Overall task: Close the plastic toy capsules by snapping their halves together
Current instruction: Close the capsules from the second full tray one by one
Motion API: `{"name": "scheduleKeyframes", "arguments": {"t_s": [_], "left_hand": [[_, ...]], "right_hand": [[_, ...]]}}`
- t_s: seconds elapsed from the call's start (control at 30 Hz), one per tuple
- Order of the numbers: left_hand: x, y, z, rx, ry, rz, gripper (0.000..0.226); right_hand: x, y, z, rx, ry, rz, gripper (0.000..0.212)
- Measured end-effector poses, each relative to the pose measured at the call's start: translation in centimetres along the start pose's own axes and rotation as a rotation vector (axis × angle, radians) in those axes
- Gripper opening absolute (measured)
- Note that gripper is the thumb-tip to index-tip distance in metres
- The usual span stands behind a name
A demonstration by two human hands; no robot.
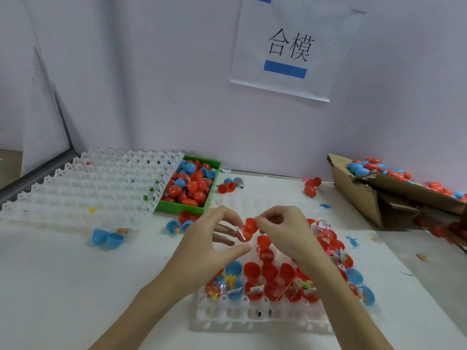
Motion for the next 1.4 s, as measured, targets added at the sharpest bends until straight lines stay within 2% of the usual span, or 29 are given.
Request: {"name": "scheduleKeyframes", "arguments": {"t_s": [0.13,0.23,0.3,0.4,0.5,0.73,1.03,1.17,1.4], "left_hand": [[0.2,0.3,0.0,0.022,-0.053,-0.037,0.022],[0.4,0.5,0.1,0.037,-0.074,-0.051,0.02],[0.5,0.5,0.3,0.04,-0.069,-0.054,0.021],[0.6,0.7,0.4,0.063,-0.095,-0.075,0.027],[1.0,0.9,0.3,0.129,-0.169,-0.125,0.036],[1.4,1.1,-0.1,0.051,-0.151,-0.105,0.015],[1.3,0.8,-0.2,0.037,-0.137,-0.175,0.022],[1.2,0.7,-0.3,-0.006,-0.076,-0.201,0.022],[1.5,0.7,0.0,0.136,-0.25,-0.246,0.017]], "right_hand": [[-0.3,-1.8,0.9,-0.011,0.117,-0.066,0.007],[0.0,-2.4,1.4,-0.109,0.428,-0.059,0.01],[0.2,-2.7,1.7,-0.059,0.517,-0.027,0.011],[0.3,-3.2,1.9,0.134,0.489,-0.001,0.012],[0.1,-3.6,2.1,0.199,0.477,0.015,0.021],[-0.1,-3.8,1.8,0.098,0.546,-0.022,0.018],[-0.4,-4.0,2.0,0.008,0.687,0.047,0.018],[-0.5,-4.0,1.9,0.008,0.674,0.049,0.019],[-0.3,-4.1,2.3,0.089,0.592,0.051,0.018]]}}
Point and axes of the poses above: each hand's wrist, its own y-axis towards the middle knuckle, its own x-axis out of the back of the hand, z = x × y, the point moved 3 cm from there along y, towards the middle knuckle, and after that the axes turned 15 degrees about -z, right-handed, at the moved point
